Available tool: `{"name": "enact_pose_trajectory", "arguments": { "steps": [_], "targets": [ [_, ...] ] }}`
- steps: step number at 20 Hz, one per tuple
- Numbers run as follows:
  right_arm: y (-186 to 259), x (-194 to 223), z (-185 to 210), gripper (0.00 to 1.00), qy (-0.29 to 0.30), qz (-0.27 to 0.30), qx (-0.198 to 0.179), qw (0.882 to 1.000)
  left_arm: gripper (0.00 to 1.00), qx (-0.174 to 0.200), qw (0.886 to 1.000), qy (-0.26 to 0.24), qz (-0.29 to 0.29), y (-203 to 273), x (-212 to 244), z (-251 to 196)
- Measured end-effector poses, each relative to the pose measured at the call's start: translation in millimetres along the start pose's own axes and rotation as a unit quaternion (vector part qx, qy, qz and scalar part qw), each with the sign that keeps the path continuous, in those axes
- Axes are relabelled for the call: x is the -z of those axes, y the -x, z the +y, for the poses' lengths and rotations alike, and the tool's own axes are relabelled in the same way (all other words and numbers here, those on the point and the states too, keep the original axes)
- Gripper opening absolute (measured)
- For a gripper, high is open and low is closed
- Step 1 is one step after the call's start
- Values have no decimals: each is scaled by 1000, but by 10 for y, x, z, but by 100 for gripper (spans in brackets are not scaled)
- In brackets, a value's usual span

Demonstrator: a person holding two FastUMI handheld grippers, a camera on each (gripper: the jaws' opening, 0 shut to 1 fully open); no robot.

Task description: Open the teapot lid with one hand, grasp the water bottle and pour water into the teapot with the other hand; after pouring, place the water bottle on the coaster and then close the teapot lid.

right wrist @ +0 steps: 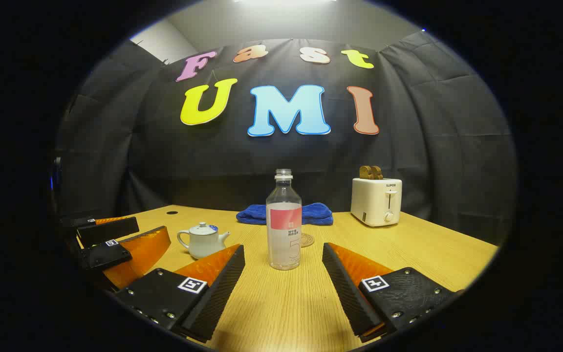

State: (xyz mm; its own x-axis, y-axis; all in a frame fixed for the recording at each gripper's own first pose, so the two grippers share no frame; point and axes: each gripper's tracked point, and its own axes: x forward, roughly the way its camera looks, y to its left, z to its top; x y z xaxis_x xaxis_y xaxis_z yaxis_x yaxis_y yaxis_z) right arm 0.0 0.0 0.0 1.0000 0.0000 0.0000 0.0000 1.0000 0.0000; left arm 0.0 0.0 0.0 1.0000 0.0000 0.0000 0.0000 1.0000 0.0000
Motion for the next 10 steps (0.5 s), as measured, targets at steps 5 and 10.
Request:
{"name": "enact_pose_trajectory", "arguments": {
  "steps": [5,10],
  "targets": [
    [-4,-3,-4,99,-1,1,0,1000,98,-1,1000,-1,0,2,8,0],
    [2,-2,-2,99,-1,1,0,1000,98,-8,1000,-2,2,9,2,23]
  ]
}}
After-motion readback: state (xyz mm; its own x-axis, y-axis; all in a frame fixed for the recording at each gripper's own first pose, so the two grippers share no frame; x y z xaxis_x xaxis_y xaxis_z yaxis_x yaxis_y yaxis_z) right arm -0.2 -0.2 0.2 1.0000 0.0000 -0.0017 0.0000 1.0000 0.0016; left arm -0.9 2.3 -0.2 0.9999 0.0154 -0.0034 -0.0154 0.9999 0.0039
